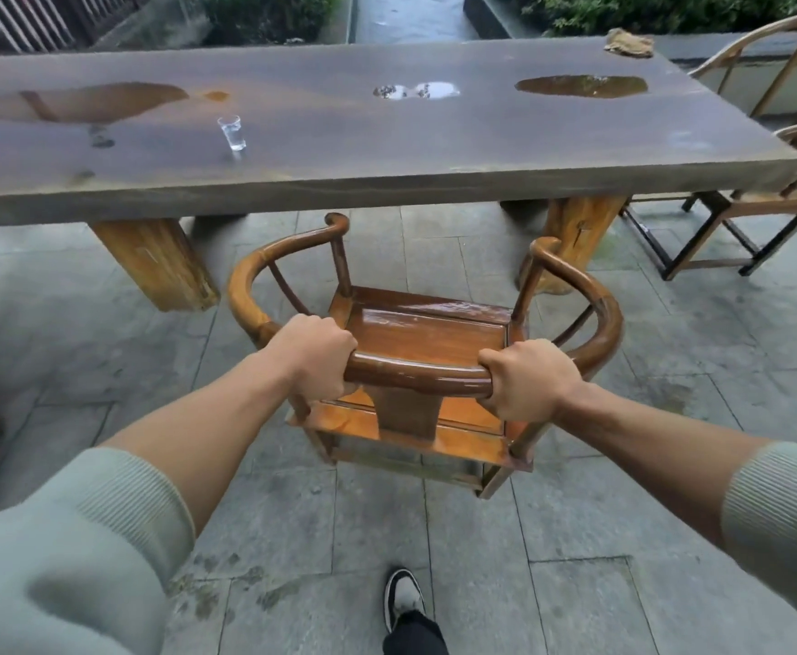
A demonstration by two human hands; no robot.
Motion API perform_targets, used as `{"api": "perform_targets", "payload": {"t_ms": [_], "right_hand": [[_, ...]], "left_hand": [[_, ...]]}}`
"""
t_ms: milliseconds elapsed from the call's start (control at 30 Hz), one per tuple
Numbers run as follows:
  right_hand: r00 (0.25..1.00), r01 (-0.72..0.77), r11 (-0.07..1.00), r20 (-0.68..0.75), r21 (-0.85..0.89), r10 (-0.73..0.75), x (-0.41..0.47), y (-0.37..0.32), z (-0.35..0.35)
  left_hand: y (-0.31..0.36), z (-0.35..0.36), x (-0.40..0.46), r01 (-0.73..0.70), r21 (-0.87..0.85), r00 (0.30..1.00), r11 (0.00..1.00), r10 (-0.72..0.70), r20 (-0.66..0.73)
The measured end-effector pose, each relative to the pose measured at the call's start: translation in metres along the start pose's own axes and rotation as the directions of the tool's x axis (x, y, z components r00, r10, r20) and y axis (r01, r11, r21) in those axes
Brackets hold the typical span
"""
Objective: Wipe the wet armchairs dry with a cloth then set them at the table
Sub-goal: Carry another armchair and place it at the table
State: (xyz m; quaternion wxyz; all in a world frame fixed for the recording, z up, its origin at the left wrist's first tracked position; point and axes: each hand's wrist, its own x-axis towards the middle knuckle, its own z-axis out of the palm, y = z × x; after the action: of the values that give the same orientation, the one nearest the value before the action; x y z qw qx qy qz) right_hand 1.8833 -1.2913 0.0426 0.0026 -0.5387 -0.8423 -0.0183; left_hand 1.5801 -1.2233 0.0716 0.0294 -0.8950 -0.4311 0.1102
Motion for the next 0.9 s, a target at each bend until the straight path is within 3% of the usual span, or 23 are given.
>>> {"api": "perform_targets", "payload": {"t_ms": [233, 500, 600, 900], "right_hand": [[0.999, 0.036, 0.999, -0.015, 0.024, -0.035, 0.01, -0.002, 0.0], [0.994, 0.091, 0.993, -0.055, -0.069, -0.094, 0.053, 0.06, -0.003], [0.998, 0.06, 0.998, 0.038, -0.024, -0.059, 0.053, 0.095, -0.003], [0.975, 0.139, 0.99, -0.179, 0.014, -0.134, 0.083, 0.137, -0.007]], "left_hand": [[-0.007, 0.01, -0.007, 0.029, 0.019, 0.997, 0.999, -0.028, -0.067], [-0.002, 0.012, 0.028, 0.043, 0.007, 0.967, 0.999, -0.04, -0.251], [0.022, 0.007, 0.047, 0.003, -0.022, 0.963, 1.0, -0.009, -0.27], [0.004, -0.011, 0.097, 0.003, 0.007, 0.965, 1.0, -0.001, -0.262]]}}
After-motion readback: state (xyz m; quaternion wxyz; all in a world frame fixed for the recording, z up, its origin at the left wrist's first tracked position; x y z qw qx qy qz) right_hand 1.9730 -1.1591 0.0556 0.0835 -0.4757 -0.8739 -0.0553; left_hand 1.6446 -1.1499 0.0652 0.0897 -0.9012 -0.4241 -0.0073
